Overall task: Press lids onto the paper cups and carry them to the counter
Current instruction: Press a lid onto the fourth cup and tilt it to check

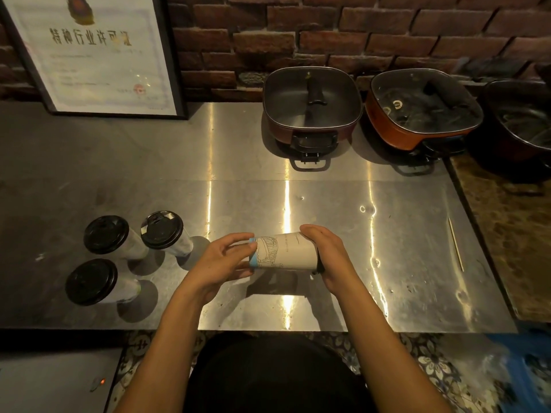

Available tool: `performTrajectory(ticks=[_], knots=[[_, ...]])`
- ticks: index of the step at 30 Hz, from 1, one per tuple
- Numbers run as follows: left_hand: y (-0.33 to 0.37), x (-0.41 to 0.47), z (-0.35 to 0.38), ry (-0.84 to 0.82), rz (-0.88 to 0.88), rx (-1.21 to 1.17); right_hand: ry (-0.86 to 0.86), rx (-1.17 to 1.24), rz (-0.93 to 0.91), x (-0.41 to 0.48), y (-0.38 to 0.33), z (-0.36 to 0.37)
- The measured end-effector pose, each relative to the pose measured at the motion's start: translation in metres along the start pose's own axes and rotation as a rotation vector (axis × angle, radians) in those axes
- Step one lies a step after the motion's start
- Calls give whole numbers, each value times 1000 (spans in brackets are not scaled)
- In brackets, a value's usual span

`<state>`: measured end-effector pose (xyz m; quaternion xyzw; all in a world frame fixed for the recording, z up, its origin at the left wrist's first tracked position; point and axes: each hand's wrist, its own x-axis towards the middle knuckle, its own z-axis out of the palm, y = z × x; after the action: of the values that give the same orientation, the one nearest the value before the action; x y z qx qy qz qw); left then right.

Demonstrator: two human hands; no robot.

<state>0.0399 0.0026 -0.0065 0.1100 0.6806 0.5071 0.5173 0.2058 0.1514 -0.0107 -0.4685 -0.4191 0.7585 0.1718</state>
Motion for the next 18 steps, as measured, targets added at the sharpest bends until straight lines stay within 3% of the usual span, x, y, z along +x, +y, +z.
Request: performTrajectory(ticks=[18], knots=[[-3,5,-5,24,68,-7,31,30,2,12,15,2]])
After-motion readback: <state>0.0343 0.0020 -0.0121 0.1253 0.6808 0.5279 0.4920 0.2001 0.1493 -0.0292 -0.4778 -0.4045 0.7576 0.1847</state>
